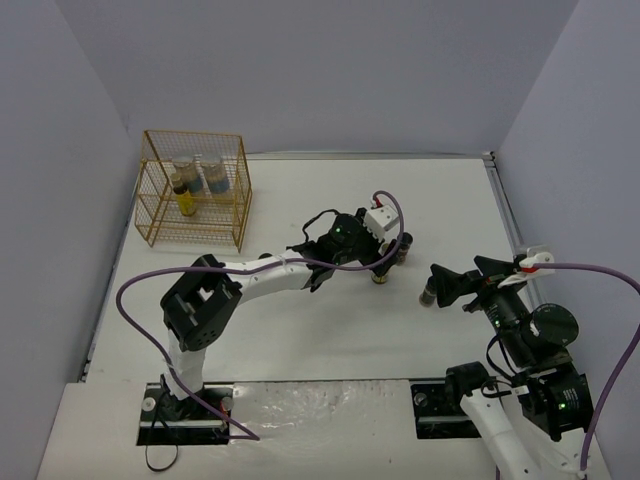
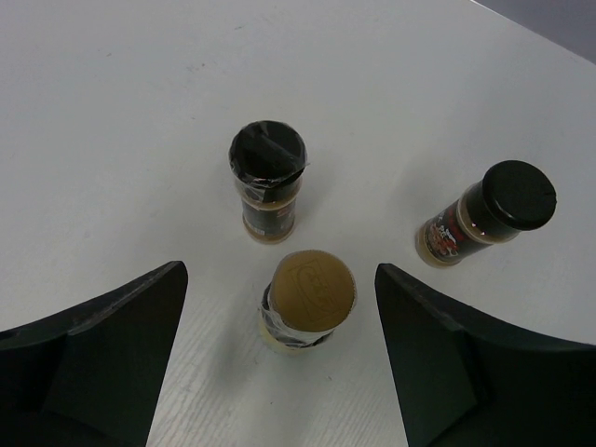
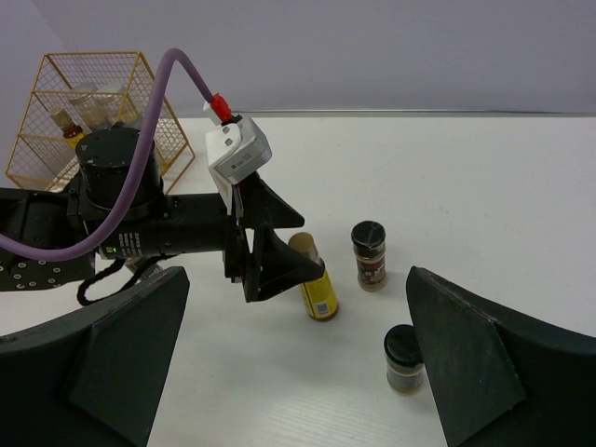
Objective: Organize the condiment bottles
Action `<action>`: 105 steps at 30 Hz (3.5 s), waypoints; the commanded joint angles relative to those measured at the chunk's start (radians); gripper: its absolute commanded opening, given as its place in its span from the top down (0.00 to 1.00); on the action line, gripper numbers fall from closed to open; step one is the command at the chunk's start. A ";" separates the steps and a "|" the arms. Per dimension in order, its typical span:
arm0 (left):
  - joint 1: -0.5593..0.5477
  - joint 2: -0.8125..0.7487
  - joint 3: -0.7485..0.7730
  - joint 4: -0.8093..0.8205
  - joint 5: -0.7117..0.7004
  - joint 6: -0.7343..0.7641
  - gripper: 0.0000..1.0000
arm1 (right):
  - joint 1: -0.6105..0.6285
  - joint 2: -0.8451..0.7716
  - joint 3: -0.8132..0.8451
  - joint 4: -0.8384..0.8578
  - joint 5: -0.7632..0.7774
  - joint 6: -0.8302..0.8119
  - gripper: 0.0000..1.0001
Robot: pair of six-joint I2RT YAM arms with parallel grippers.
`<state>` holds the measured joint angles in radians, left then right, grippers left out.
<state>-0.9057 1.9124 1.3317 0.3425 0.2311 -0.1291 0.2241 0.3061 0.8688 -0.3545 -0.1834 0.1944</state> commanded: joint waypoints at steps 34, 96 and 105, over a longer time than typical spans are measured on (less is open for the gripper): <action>0.355 -0.595 0.017 -0.301 -0.317 0.031 1.00 | 0.004 0.031 0.019 0.078 0.012 -0.009 0.00; 0.884 -0.313 -0.088 -0.102 -0.234 -0.066 0.16 | 0.004 0.034 -0.042 0.147 -0.031 0.033 0.00; 0.783 -0.547 -0.032 -0.581 -0.217 -0.188 0.03 | 0.004 0.028 -0.060 0.156 -0.027 0.043 0.00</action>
<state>-0.0477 1.5274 1.2229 -0.0402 0.0025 -0.2502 0.2241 0.3323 0.8208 -0.2942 -0.1922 0.2196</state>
